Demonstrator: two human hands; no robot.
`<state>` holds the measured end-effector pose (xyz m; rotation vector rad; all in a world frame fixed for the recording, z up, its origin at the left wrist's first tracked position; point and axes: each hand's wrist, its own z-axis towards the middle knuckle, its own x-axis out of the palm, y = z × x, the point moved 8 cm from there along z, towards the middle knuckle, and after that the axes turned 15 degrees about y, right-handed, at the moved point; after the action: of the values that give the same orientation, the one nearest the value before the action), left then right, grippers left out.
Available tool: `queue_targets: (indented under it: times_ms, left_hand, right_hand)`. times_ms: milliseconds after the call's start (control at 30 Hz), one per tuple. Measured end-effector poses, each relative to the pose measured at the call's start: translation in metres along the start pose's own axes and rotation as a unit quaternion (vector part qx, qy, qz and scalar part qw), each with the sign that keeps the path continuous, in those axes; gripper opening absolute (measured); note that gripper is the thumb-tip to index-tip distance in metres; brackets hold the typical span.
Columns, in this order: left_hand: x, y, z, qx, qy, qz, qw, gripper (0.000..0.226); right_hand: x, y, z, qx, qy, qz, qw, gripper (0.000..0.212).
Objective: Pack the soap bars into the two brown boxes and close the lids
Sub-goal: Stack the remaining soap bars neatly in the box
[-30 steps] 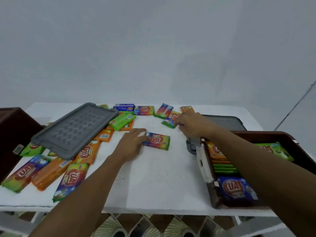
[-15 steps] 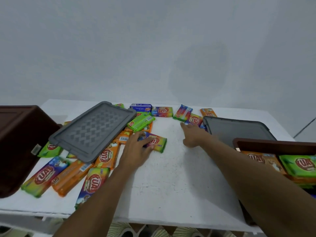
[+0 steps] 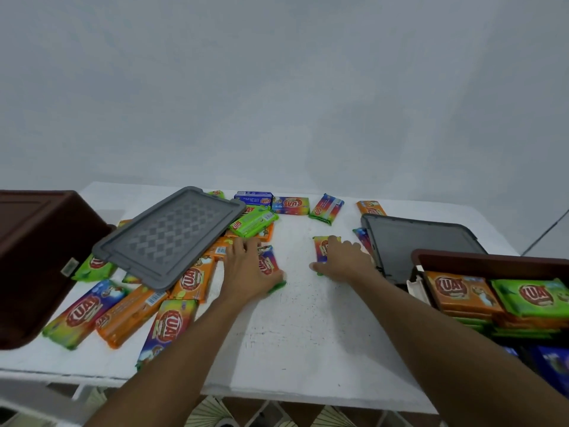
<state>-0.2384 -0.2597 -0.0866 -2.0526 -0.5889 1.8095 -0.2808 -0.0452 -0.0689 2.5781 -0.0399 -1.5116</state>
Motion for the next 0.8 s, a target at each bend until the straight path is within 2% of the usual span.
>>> queue_targets:
  times_ms: [67,167,267,367,500,600,700,800]
  left_hand:
    - [0.003,-0.002,-0.007,-0.047,-0.002,-0.008,0.999,0.097]
    - [0.006,-0.007,-0.010,-0.083,0.024,-0.037,0.996,0.101]
    - [0.010,-0.015,-0.010,-0.129,0.078,0.010,0.988,0.106]
    - [0.010,-0.026,-0.010,-0.139,0.085,0.070,0.984,0.101]
    - [0.009,-0.057,-0.012,-0.108,0.072,0.129,0.983,0.100]
    - [0.014,-0.090,-0.015,-0.062,0.109,0.118,0.985,0.099]
    - [0.018,-0.132,-0.021,-0.013,0.153,0.099,0.983,0.083]
    - [0.006,-0.182,-0.033,0.029,0.107,0.046,0.993,0.060]
  right_hand:
    - [-0.003,0.006,-0.002,-0.008,-0.015,0.007,1.000,0.085]
    - [-0.008,0.010,-0.009,-0.026,0.019,0.011,0.999,0.094]
    - [-0.028,0.011,-0.026,-0.056,0.002,-0.028,0.998,0.091]
    - [-0.053,0.005,-0.056,-0.100,-0.014,-0.060,0.993,0.082]
    - [-0.078,-0.029,-0.102,-0.150,-0.048,-0.038,0.987,0.079]
    - [-0.089,-0.075,-0.134,-0.164,-0.062,0.014,0.984,0.074]
    - [-0.093,-0.131,-0.158,-0.151,-0.069,0.034,0.986,0.069]
    - [-0.089,-0.190,-0.172,-0.138,-0.060,0.060,0.987,0.061]
